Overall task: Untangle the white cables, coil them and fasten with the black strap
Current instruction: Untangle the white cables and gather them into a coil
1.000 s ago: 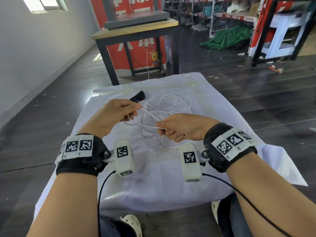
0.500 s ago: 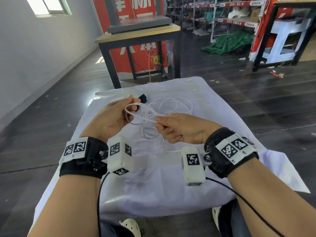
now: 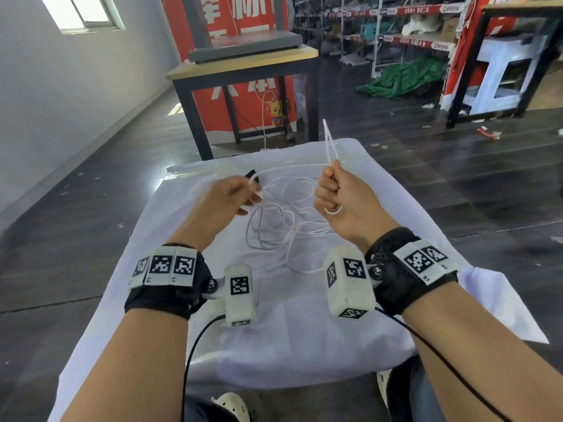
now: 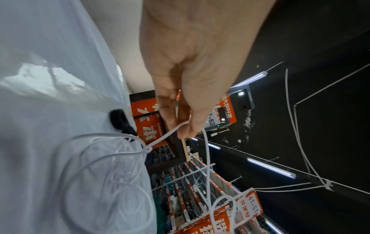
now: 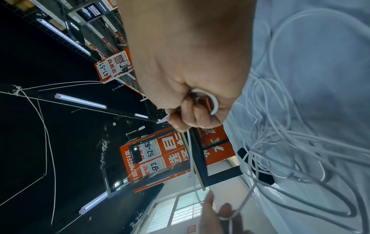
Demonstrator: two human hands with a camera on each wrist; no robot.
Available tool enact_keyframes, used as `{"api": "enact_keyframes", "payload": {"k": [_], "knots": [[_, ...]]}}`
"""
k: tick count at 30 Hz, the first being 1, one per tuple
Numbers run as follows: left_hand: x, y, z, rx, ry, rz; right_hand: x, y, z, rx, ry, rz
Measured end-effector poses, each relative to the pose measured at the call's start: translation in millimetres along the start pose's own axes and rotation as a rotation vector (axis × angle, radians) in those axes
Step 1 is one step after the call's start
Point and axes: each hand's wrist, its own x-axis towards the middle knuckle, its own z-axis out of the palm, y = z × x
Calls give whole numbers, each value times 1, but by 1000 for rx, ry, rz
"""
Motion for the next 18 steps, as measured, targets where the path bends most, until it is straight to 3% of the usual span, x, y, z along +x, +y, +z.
{"api": "enact_keyframes", "payload": {"k": [2, 3, 9, 12, 14, 16, 18], "knots": [[1, 10, -4, -49, 191, 75, 1, 3, -1, -30, 30, -13], [1, 15, -5, -107, 223, 94, 1, 5, -1, -58, 19, -13], [-5, 36, 11, -608, -15, 46, -5, 16, 12, -241, -147, 22], [-8, 39, 13, -620, -61, 19, -8, 15, 13, -257, -98, 10], [-6, 34, 11, -592, -22, 2, -5, 11, 10, -167, -32, -19], [0, 21, 9, -423, 32, -2, 0, 7, 5, -57, 20, -27], [4, 8, 13, -199, -22, -22, 4, 4, 3, 23, 37, -29]]}}
